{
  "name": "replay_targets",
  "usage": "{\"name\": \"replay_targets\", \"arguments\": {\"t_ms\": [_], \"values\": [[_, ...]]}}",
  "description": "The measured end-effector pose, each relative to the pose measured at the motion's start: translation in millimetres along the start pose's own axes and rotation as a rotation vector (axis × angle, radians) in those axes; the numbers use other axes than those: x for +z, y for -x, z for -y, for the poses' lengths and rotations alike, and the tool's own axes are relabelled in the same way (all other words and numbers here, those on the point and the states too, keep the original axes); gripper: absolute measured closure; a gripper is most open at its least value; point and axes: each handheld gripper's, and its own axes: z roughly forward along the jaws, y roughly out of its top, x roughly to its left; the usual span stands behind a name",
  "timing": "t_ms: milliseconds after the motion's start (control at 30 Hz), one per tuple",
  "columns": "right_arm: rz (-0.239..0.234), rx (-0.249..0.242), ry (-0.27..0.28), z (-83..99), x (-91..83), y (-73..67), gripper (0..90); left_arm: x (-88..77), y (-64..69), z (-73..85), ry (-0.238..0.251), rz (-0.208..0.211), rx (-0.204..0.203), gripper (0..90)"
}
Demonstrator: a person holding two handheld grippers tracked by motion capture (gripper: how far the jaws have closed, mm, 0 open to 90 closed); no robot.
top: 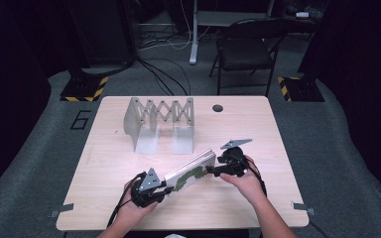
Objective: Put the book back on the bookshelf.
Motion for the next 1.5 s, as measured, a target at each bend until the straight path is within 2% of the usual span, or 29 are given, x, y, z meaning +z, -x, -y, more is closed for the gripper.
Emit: {"name": "replay_targets", "arguments": {"t_ms": [67, 133, 233, 300, 333, 633, 833, 900, 1100, 1167, 1367, 1433, 1500], "values": [[0.001, 0.010, -0.004, 0.2, 0.2, -1.1, 32.9, 0.6, 1.1, -0.4, 0.009, -0.019, 0.011, 70.0], [0.002, -0.006, 0.000, 0.1, 1.0, -0.1, 32.9, -0.1, 1.3, -1.6, 0.018, -0.006, 0.002, 67.4], [0.005, -0.009, -0.003, 0.4, 1.4, 0.3, 32.9, 0.5, 1.1, -3.2, 0.036, -0.012, -0.007, 59.3], [0.004, -0.001, -0.010, 1.0, 1.4, 0.2, 33.0, 1.8, -0.8, -5.6, 0.044, -0.005, -0.012, 58.6], [0.005, 0.005, -0.015, 1.7, 1.5, 0.9, 33.1, 4.4, -1.6, -7.5, 0.042, -0.020, -0.015, 57.9], [0.005, 0.010, -0.006, 2.2, 1.6, 2.3, 33.2, 14.2, -3.0, -16.2, 0.034, -0.027, -0.052, 54.4], [0.008, 0.003, -0.004, 2.9, 1.9, 4.3, 33.2, 16.8, -4.9, -22.1, 0.035, -0.002, -0.071, 54.8], [0.007, 0.012, -0.008, 2.8, 1.6, 3.8, 33.2, 17.7, -4.4, -24.7, 0.049, 0.001, -0.074, 55.3], [0.008, 0.010, -0.006, 3.5, 2.4, 4.2, 33.2, 21.6, -2.7, -30.8, 0.049, -0.020, -0.073, 53.1], [0.007, 0.031, -0.018, 3.7, 1.6, 3.5, 33.2, 23.5, -2.5, -33.3, 0.032, -0.017, -0.063, 53.2], [0.005, 0.021, -0.016, 3.8, 2.6, 4.3, 33.2, 27.6, -0.7, -34.6, 0.022, -0.006, -0.077, 57.5], [0.005, 0.017, -0.016, 3.8, 2.9, 4.5, 33.2, 29.0, -0.3, -34.4, 0.026, -0.022, -0.066, 57.7], [0.005, 0.016, -0.018, 3.8, 3.3, 4.6, 33.2, 29.7, 0.8, -34.5, 0.026, -0.019, -0.065, 58.8]]}}
